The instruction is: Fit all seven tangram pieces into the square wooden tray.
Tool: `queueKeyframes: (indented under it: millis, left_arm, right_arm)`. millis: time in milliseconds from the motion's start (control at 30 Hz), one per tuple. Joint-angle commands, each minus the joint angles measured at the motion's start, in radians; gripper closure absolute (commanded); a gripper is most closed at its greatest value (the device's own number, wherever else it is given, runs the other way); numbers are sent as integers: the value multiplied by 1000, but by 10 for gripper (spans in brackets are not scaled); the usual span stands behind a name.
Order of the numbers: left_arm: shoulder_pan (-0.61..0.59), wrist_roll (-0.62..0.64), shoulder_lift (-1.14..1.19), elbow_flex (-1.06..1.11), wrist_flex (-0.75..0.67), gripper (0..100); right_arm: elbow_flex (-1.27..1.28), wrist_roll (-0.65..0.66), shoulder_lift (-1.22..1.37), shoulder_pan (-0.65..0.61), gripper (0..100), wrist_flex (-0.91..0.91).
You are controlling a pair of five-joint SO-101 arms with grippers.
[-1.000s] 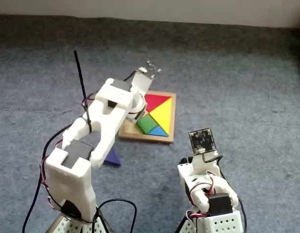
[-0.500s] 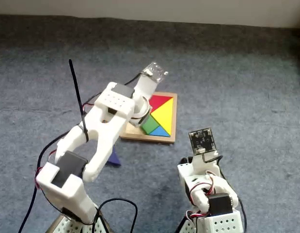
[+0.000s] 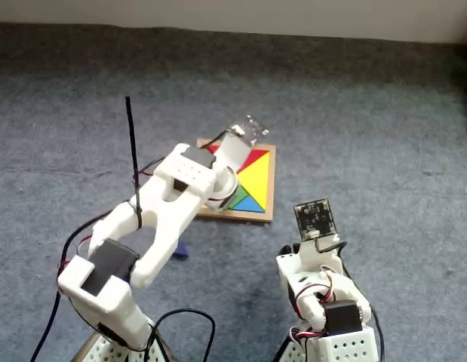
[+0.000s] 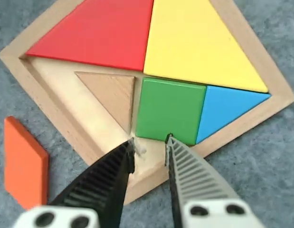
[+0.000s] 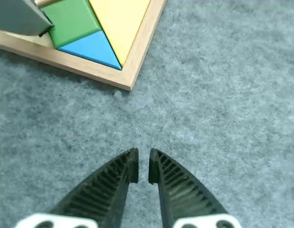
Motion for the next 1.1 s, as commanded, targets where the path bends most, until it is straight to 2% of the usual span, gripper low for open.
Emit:
queueKeyframes:
  millis: [0, 167, 433, 667, 900, 1067]
  left_arm:
    - [22, 2, 65, -104, -29, 873]
    - [16, 112, 45, -206, 71, 871]
    - [-41, 121, -110, -122, 107, 870]
    - [-160, 121, -117, -36, -68, 870]
    - [-130, 121, -116, 30, -184, 870]
    - [-108, 121, -116, 47, -207, 870]
  right_arm:
    - [119, -9, -13, 12, 943, 2]
    - [119, -9, -13, 12, 943, 2]
    - [119, -9, -13, 12, 943, 2]
    - [119, -9, -13, 12, 943, 2]
    - [119, -9, -13, 12, 943, 2]
    - [119, -9, -13, 12, 943, 2]
